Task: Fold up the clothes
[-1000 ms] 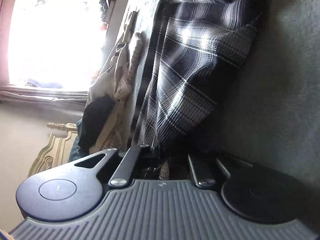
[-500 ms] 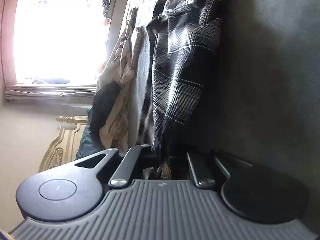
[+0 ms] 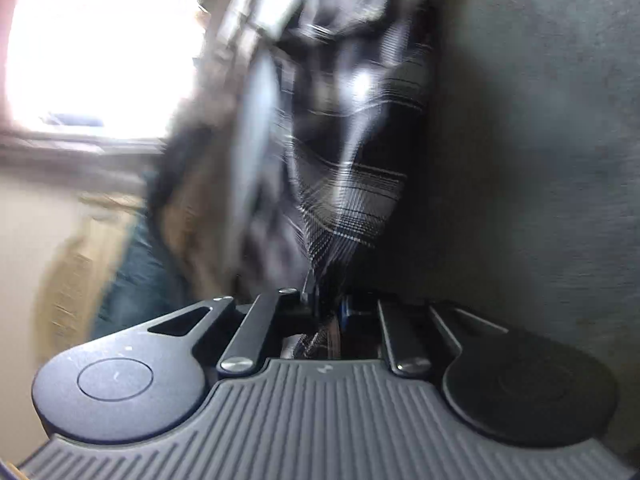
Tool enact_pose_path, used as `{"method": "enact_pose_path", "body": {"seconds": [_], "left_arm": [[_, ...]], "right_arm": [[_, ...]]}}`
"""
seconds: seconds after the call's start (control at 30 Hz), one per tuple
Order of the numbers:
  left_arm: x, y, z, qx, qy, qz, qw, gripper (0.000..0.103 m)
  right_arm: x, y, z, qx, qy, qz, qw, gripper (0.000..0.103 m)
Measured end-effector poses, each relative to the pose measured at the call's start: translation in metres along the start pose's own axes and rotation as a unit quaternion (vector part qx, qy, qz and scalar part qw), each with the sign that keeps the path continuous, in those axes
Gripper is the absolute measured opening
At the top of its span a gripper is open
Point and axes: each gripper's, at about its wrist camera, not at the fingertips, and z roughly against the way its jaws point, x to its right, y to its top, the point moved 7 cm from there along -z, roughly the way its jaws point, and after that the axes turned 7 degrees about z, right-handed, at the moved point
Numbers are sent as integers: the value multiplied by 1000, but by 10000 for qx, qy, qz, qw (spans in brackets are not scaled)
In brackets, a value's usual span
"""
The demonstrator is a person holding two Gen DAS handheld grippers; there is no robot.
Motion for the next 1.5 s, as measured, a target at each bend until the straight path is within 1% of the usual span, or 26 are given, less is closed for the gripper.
{"method": "enact_pose_path", "body": {"seconds": [0.07, 0.13, 0.23, 0.27, 0.3, 0.33, 0.4, 0.53, 0.63, 0.7, 0.8, 0.9, 0.93, 1.0, 1.03, 1.07, 1.1, 1.13, 1.17, 1.23, 1.27, 1.33, 1.37, 1.4, 1.43, 1.5], "left_arm": [[-3, 0, 3, -48, -157, -85, 9998, 15], [-4, 1, 7, -45, -265, -209, 9994, 16], [-3, 2, 11, -103, -452, -312, 9984, 23], [-2, 3, 12, -122, -510, -336, 9981, 30], [-2, 3, 13, -140, -568, -359, 9976, 34], [-3, 3, 13, -164, -618, -367, 9973, 38], [-5, 3, 11, -181, -639, -331, 9972, 38], [-13, 7, 2, -251, -644, -16, 9976, 41], [-17, 11, -2, -293, -665, 210, 9971, 42], [-19, 15, -5, -316, -710, 321, 9965, 42], [-19, 22, -12, -394, -764, 538, 9948, 47], [-23, 25, -21, -491, -784, 766, 9928, 48], [-24, 26, -24, -519, -782, 824, 9922, 44], [-25, 23, -27, -478, -579, 599, 9954, 29], [-26, 21, -28, -448, -435, 446, 9971, 18], [-27, 20, -29, -435, -376, 356, 9977, 13], [-28, 18, -29, -422, -317, 266, 9983, 12], [-29, 17, -29, -408, -260, 175, 9987, 11], [-29, 16, -29, -370, -265, 70, 9989, 10], [-29, 13, -29, -284, -268, -204, 9990, 9], [-29, 12, -29, -246, -304, -307, 9988, 9], [-31, 10, -30, -172, -419, -458, 9979, 9], [-33, 9, -30, -127, -521, -510, 9973, 9], [-37, 9, -30, -80, -628, -545, 9965, 9], [-39, 8, -29, -45, -729, -544, 9958, 9], [-42, 9, -30, 20, -977, -499, 9940, 9]], "right_arm": [[-1, 0, 18, 10, -224, 378, 9990, 28], [-8, -1, 44, 69, -559, 923, 9941, 34], [-48, -13, 73, 148, -960, 2257, 9694, 44], [-65, -21, 76, 88, -875, 2671, 9596, 44], [-83, -28, 78, 18, -759, 3079, 9484, 44], [-112, -39, 66, -74, -490, 3439, 9377, 45], [-174, -63, 30, -312, 134, 4096, 9116, 48], [-272, -131, -54, -1069, 1329, 5012, 8484, 50], [-326, -192, -112, -1588, 1835, 5420, 8046, 50], [-350, -224, -142, -1807, 1951, 5581, 7860, 50], [-375, -256, -182, -2049, 2029, 5706, 7689, 50], [-389, -269, -217, -2179, 2023, 5776, 7602, 51], [-394, -272, -232, -2244, 1966, 5760, 7611, 53], [-406, -278, -270, -2479, 1909, 5718, 7584, 54], [-411, -279, -289, -2524, 1820, 5651, 7641, 55], [-415, -283, -305, -2657, 1796, 5582, 7653, 56], [-419, -287, -321, -2846, 1791, 5489, 7653, 56], [-420, -293, -334, -2972, 1743, 5371, 7699, 56], [-421, -299, -344, -3143, 1716, 5319, 7674, 56], [-420, -315, -357, -3407, 1702, 5458, 7463, 51], [-417, -323, -357, -3451, 1716, 5599, 7334, 34], [-413, -335, -352, -3500, 1837, 5842, 7088, 11], [-411, -340, -346, -3508, 1951, 5928, 6982, 5], [-409, -342, -335, -3362, 2103, 6095, 6864, 5], [-408, -345, -323, -3156, 2250, 6335, 6697, 3], [-402, -355, -291, -2760, 2538, 6859, 6236, 2]]}}
